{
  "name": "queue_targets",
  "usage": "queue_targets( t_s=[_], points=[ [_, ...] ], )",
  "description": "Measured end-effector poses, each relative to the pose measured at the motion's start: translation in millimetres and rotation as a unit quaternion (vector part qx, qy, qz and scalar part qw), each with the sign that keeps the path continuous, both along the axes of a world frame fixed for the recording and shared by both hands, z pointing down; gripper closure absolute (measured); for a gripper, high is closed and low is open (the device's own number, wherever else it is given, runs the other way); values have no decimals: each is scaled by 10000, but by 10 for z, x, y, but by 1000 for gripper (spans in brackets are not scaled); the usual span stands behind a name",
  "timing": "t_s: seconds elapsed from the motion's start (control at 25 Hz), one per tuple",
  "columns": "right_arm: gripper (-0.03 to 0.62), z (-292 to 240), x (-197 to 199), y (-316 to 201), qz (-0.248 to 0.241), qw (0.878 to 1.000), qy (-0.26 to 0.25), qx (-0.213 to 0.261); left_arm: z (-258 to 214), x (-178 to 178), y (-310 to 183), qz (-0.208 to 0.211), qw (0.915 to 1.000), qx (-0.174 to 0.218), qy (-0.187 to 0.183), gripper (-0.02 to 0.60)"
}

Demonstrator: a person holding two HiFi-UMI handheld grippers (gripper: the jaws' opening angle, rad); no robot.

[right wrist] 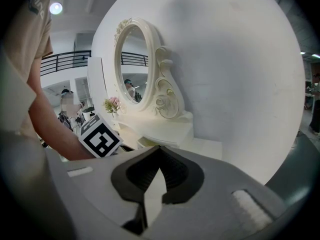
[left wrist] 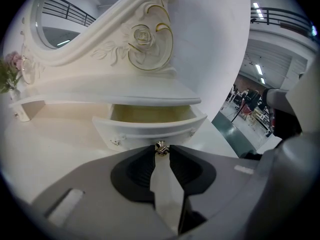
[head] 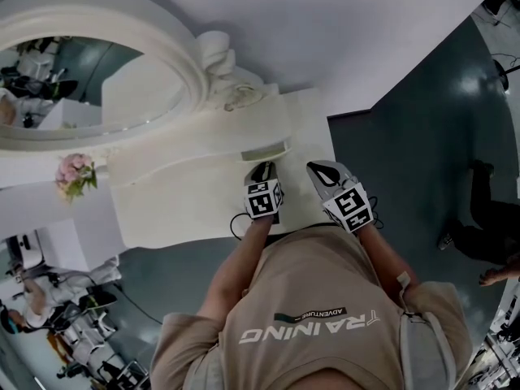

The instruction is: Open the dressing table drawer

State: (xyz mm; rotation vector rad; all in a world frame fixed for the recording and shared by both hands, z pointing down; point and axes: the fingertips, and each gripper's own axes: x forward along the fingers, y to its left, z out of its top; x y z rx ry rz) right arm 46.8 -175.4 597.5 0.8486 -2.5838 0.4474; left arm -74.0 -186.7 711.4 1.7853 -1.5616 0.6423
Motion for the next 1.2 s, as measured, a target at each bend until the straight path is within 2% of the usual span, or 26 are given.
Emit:
queue_targets(
  t_s=[1.2],
  points=[
    [591, -15, -103, 60, -79, 10000, 39, -8, -20, 46, 212, -29, 9999, -122, 44, 459]
  ],
)
